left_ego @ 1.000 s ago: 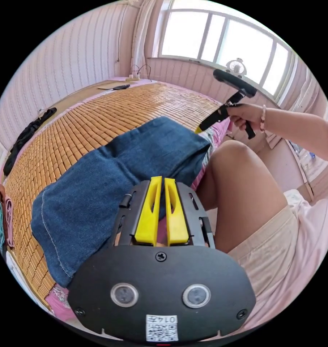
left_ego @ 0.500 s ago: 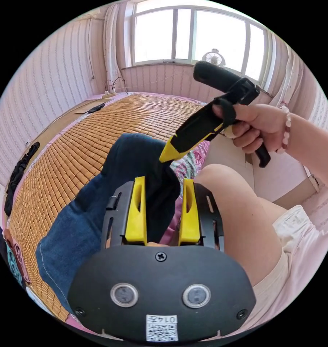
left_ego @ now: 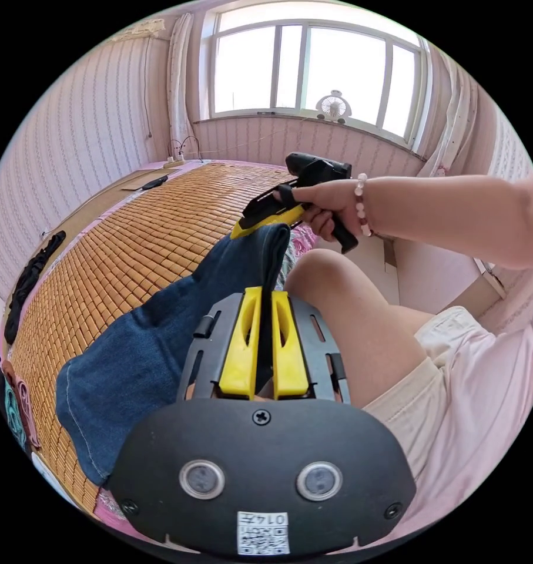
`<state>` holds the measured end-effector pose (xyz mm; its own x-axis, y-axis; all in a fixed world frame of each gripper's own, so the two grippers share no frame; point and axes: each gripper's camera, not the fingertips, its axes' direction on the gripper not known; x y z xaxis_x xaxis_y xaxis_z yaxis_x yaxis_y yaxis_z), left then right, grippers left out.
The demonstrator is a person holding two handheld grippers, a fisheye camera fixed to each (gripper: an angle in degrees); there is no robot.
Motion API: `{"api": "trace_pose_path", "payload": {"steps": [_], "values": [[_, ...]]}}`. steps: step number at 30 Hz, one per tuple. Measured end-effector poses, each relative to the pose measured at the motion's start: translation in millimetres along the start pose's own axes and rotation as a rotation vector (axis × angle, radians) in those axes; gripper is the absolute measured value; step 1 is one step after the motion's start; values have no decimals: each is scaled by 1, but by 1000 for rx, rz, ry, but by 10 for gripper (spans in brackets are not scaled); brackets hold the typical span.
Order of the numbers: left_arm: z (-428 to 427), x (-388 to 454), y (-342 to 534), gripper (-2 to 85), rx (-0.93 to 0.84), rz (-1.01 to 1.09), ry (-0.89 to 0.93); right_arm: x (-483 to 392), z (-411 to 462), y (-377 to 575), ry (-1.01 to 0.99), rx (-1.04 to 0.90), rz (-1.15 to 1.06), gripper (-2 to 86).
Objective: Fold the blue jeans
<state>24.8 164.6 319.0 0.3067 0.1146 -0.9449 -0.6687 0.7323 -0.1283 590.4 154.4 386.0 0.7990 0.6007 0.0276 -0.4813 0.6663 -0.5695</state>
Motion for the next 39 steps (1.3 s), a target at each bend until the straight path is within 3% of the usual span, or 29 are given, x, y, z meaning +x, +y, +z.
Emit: {"api": "trace_pose_path", "payload": {"steps": [7,14,18,23,28,34,39], "values": [[-23,-7,-15,18,119,24,112,14,-63,28,-233,133,-59,18],[-42,-23,-41,33,284,-45,203,-41,-110,31,-142,227,-185,23],[-68,-65,-10,39,316,-146,128,-102,-26,-3,-144,67,-318,42],[-106,-138,63,64,208,-439,-76,-153,133,-41,-266,-193,-396,72],[-128,-194,130,65,55,-664,-302,-152,176,-28,38,-303,-410,32],[-105,-229,110,85,55,-660,-196,-157,215,29,571,-604,-499,2],[-56,-250,76,104,-34,-583,-170,-160,259,28,679,-653,-493,0]]}}
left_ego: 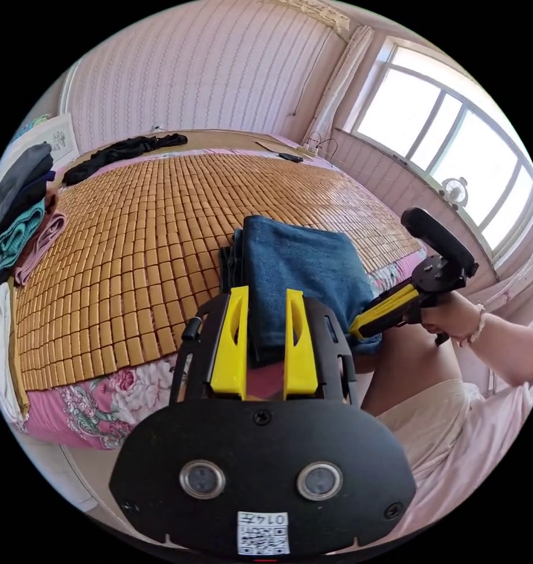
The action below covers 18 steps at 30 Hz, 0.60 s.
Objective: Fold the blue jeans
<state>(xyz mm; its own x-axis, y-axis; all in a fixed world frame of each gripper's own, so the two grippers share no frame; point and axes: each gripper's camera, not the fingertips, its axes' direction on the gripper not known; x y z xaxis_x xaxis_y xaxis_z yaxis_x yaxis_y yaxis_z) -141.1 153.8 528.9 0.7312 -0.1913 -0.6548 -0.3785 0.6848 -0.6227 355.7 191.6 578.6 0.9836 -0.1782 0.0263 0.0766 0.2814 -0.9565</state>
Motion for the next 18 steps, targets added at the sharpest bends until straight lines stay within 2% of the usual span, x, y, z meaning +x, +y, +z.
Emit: {"api": "trace_pose_path", "payload": {"steps": [1,3,5,7,9,10,12,14,18], "values": [[19,-3,-4,106,-86,12,-12,-1,-2,-7,-24,-23,6,1],[22,-14,-7,112,-54,-7,35,-3,-16,-9,-65,-25,-14,5],[20,-26,-15,132,-89,-44,54,-3,-41,1,-99,68,-25,13],[10,-38,-25,174,-79,-21,113,13,-76,24,-93,265,68,35],[7,-49,-33,194,-49,-17,133,34,-89,39,-51,363,206,109],[10,-56,-39,204,-53,-24,136,47,-90,42,-33,372,280,152],[21,-63,-48,216,-107,-21,158,61,-83,41,-44,319,343,181],[36,-65,-54,222,-185,-3,178,71,-73,38,-123,297,381,184],[43,-65,-65,218,-201,12,238,81,-61,35,-292,340,441,163]]}}
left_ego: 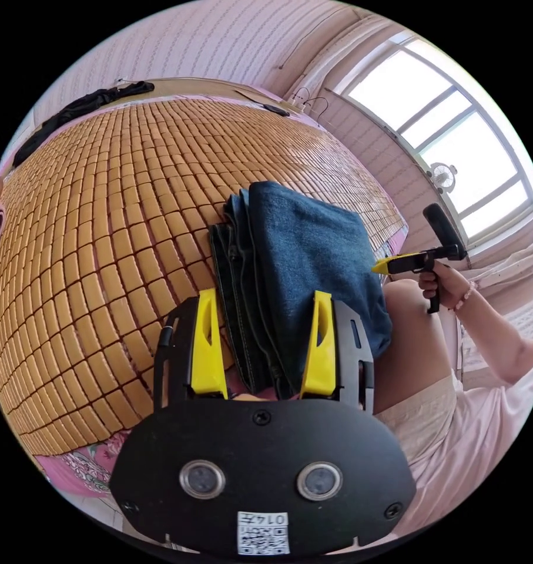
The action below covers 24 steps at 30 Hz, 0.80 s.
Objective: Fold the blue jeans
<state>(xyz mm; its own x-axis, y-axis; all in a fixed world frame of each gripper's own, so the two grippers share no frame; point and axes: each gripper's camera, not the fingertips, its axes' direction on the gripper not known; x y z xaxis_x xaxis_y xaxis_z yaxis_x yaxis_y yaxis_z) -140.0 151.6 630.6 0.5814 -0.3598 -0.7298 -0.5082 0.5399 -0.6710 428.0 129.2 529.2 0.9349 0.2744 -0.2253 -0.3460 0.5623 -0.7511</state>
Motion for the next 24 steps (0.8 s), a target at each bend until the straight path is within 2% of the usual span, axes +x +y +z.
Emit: {"api": "trace_pose_path", "payload": {"steps": [7,13,15,24], "values": [[-7,6,-3,213,4,-1,-54,2,4,7,-124,10,77,137],[-17,11,-14,183,-88,-7,-84,-21,5,19,-78,28,78,135],[-20,13,-13,156,-95,-14,-12,-27,5,24,-73,36,70,132],[-51,37,-2,118,-82,58,-92,-41,3,50,-155,53,94,72]]}}
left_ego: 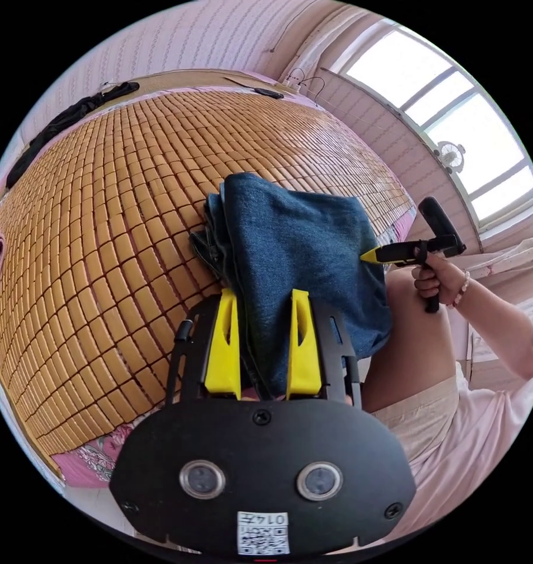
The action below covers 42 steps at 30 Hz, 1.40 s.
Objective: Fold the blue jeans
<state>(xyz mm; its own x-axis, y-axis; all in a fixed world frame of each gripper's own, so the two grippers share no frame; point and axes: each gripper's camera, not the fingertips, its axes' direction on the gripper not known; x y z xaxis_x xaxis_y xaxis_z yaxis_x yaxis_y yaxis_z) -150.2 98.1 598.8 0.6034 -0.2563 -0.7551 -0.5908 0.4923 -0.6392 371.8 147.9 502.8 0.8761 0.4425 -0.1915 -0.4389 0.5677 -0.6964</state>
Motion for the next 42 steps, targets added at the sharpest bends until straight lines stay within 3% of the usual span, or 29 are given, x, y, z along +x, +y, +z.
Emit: {"api": "trace_pose_path", "payload": {"steps": [8,11,20,23,28,30,34,36,37,39,42], "values": [[-38,11,22,84,3,-14,-33,-75,-12,40,89,71,-282,40],[-56,5,47,81,78,-82,-2,-116,-15,51,138,56,-370,34],[-152,-23,173,77,519,-415,76,-328,6,88,246,-21,-1007,27],[-205,-29,220,76,712,-494,-5,-401,21,95,199,-36,-1210,27],[-316,-31,268,76,986,-561,-311,-542,40,75,57,-15,-1461,34],[-362,-39,264,77,1049,-581,-428,-604,46,53,57,44,-1484,42],[-471,-123,209,106,985,-774,-512,-739,65,-39,161,119,-1145,56],[-501,-156,200,114,914,-856,-525,-750,63,-49,128,132,-998,57],[-511,-166,199,115,878,-874,-548,-749,64,-41,46,96,-1055,72],[-518,-162,200,120,855,-776,-546,-739,69,-23,38,41,-1168,78],[-513,-124,209,117,863,-605,-679,-695,79,-5,169,15,-1204,83]]}}
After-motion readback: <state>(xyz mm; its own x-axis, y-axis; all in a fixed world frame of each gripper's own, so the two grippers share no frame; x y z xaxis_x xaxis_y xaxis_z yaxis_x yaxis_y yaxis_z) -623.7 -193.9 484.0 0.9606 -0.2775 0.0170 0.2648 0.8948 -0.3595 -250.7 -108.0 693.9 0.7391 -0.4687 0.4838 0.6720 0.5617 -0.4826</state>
